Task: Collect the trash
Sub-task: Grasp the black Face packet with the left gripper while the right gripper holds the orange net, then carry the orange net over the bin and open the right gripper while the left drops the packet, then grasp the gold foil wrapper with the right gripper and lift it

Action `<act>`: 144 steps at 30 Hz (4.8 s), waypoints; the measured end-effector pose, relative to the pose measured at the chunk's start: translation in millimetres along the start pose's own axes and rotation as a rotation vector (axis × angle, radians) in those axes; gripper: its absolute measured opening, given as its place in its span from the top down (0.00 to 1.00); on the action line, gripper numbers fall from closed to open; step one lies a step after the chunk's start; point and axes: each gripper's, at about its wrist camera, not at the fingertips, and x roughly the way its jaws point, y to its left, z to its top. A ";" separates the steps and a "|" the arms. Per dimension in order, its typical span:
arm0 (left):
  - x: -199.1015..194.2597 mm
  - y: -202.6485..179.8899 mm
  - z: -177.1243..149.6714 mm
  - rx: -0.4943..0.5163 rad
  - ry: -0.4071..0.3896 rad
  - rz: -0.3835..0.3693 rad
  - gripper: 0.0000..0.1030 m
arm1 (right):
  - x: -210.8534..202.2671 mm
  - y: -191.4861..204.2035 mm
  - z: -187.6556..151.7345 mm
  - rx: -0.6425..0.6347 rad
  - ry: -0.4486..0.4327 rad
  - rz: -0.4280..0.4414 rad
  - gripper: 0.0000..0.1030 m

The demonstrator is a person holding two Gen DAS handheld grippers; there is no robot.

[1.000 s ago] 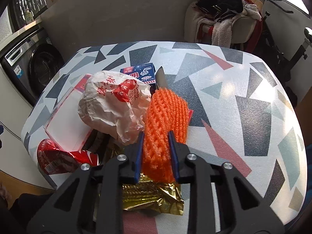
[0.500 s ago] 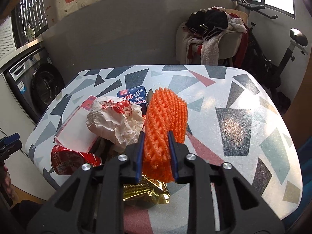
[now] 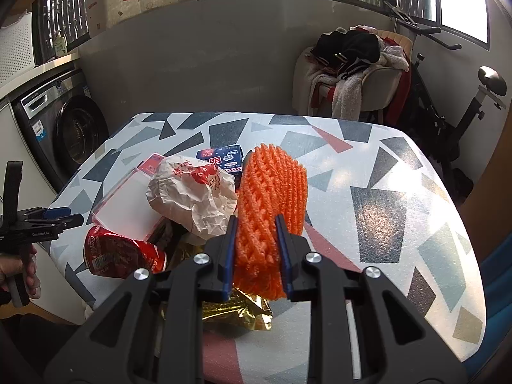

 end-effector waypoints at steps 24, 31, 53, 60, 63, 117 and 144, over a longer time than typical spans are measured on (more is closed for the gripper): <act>27.3 7.4 13.6 -0.024 0.034 -0.013 0.74 | 0.4 -2.4 -11.7 -0.019 0.026 0.005 0.75; -23.3 -6.7 -7.1 0.028 -0.024 -0.032 0.74 | -18.7 9.5 -18.1 -0.045 0.009 0.028 0.75; -110.7 -107.3 -124.8 0.281 -0.069 -0.189 0.74 | -79.2 34.8 -79.9 -0.106 0.011 0.066 0.75; -108.8 -118.6 -140.0 0.316 -0.048 -0.200 0.72 | -84.7 40.0 -92.3 -0.111 0.027 0.078 0.75; -113.7 -120.0 -140.5 0.326 -0.065 -0.187 0.32 | -86.1 44.2 -95.7 -0.113 0.027 0.084 0.75; -135.6 -39.8 -121.6 0.064 -0.143 -0.041 0.05 | -52.8 72.6 -124.8 -0.105 0.161 0.150 0.05; -111.3 -14.9 -112.5 0.017 -0.131 -0.055 0.05 | 62.7 -18.8 -90.1 0.628 0.205 0.199 0.24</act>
